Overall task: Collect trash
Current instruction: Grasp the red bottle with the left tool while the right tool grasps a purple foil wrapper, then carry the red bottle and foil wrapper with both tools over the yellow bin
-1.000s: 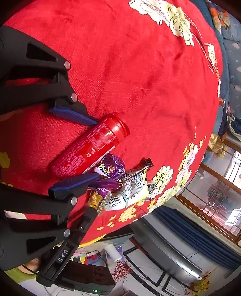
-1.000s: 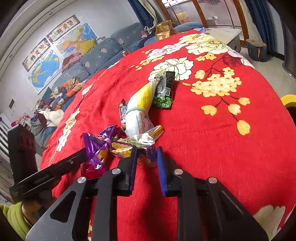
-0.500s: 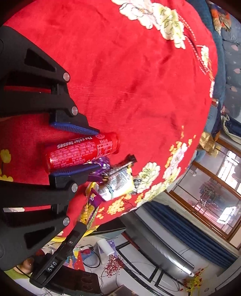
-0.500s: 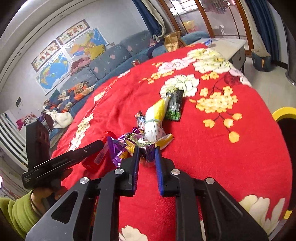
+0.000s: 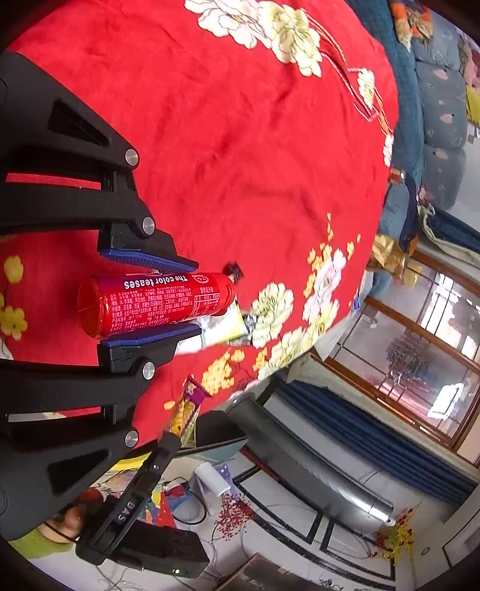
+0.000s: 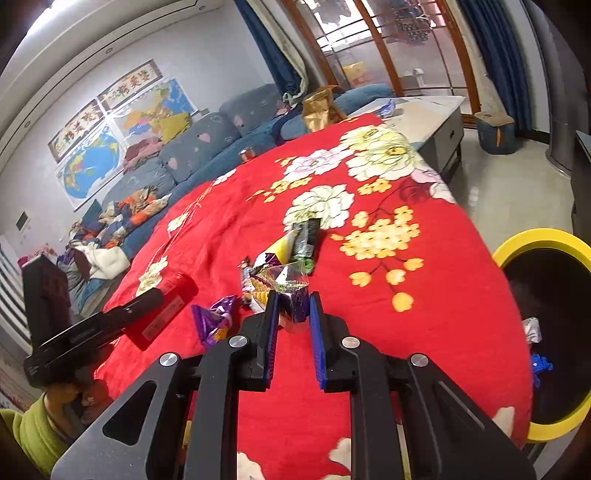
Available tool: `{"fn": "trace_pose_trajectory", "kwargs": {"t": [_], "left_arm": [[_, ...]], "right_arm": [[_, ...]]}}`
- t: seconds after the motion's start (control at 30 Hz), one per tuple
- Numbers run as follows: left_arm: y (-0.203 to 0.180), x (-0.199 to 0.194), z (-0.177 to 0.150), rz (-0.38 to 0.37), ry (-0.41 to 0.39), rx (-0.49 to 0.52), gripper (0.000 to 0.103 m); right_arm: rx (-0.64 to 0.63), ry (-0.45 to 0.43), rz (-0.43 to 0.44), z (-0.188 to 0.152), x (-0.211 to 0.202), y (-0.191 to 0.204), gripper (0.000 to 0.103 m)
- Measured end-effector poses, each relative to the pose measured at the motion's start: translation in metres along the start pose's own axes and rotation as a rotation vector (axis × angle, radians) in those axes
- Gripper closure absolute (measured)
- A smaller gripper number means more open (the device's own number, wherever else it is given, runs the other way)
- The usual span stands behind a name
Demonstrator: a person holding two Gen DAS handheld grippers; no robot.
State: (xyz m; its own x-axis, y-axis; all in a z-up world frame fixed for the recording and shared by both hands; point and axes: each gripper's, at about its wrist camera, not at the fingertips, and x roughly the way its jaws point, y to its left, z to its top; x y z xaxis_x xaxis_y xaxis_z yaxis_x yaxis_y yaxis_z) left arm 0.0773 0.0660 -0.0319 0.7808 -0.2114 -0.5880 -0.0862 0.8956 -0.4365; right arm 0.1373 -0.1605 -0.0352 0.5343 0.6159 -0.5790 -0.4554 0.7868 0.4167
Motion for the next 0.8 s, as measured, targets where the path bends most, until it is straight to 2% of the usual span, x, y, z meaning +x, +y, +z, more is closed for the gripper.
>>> {"fn": "trace_pose_trajectory", "kwargs": {"t": [0.8], "left_arm": [[-0.083,0.026,-0.009,-0.102,0.041,0.156,0.081]], "right_arm": [[0.103,-0.100,-0.122,0.009,-0.039,-0.055,0.087]]}}
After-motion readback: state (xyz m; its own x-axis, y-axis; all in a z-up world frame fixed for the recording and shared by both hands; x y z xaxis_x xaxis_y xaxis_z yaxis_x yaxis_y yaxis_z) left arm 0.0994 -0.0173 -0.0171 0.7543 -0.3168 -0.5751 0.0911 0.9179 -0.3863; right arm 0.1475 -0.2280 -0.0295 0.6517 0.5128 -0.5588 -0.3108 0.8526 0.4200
